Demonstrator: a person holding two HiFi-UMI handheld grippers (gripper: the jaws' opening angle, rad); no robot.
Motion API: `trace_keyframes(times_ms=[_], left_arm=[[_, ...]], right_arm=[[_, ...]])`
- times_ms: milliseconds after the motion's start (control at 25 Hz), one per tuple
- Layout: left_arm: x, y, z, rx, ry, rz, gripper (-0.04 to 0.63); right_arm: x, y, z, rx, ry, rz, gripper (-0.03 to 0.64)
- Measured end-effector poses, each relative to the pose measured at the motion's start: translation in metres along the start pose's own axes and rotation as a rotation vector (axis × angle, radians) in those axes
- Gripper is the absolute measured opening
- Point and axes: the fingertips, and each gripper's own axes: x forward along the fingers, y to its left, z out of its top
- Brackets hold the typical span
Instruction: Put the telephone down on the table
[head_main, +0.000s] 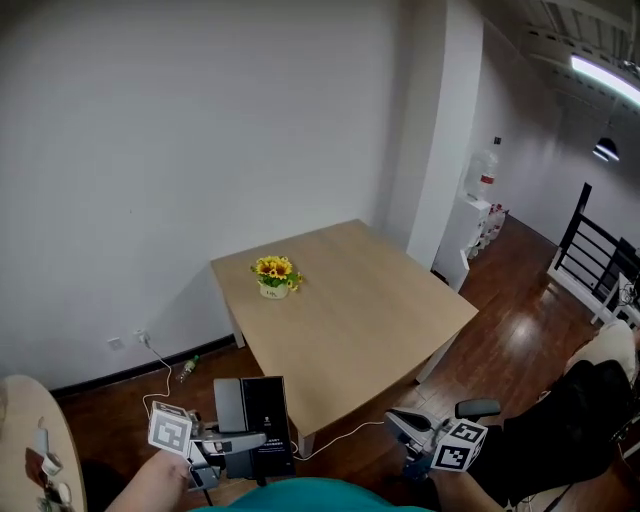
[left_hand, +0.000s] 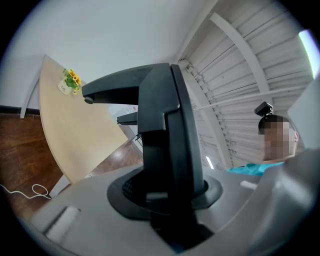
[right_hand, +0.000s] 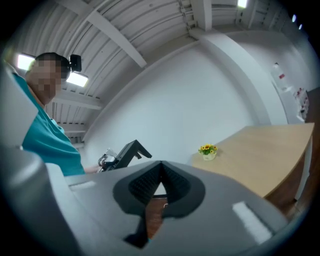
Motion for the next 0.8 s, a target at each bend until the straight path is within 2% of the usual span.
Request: trace_keyframes(times_ms=[160, 320, 520, 680, 800], left_arm=[[0.01, 0.031, 0.039, -0.002, 0.018, -0.01, 0.176], [0.037, 0.062, 0.07, -0.001, 0.03, 0.008, 0.176], [0.087, 0.105, 0.116, 0.012, 0.003, 0.06, 0.176], [0.128, 0.139, 0.158, -0.009, -0.041, 0.082, 0.176], [0.148, 0.161, 0.187, -0.023, -0.035, 0.097, 0.176]], right_arm=[[0.032, -0.029, 0.007, 0.02, 0.014, -0.003, 0.002], [0.048, -0.085, 0.02, 0.038, 0.011, -0.022, 0.002], [0.073, -0.167, 0.043, -0.034, 0.045, 0.05, 0.002], [0.097, -0.234, 0.066, -0.03, 0.079, 0.102, 0.002], [0.118, -0.268, 0.085, -0.029, 0.088, 0.128, 0.002]])
